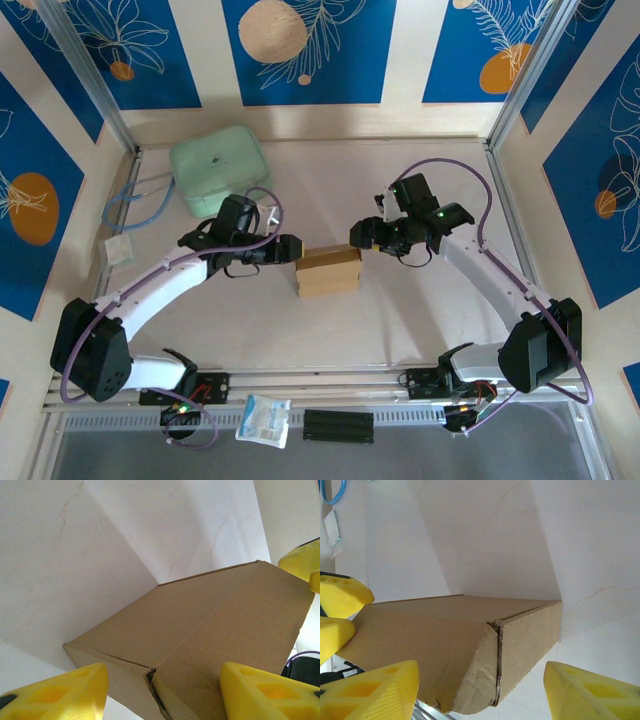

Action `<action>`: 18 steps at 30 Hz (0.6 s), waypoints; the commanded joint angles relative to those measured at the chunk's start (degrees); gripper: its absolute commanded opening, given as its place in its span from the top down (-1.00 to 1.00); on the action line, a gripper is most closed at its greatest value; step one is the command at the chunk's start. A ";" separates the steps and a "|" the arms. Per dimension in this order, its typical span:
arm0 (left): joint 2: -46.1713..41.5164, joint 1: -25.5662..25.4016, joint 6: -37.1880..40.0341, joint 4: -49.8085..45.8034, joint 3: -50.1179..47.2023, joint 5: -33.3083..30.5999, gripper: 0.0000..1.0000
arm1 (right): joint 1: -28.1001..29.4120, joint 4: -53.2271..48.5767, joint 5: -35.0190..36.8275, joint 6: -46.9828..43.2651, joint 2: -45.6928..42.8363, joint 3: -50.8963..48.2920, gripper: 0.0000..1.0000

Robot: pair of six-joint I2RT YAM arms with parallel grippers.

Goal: Fold the paper box

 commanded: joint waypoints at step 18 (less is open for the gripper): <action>-4.37 -1.32 -3.71 1.34 -5.73 -0.87 -0.48 | -0.12 -1.14 -1.41 0.70 0.05 -1.35 -0.33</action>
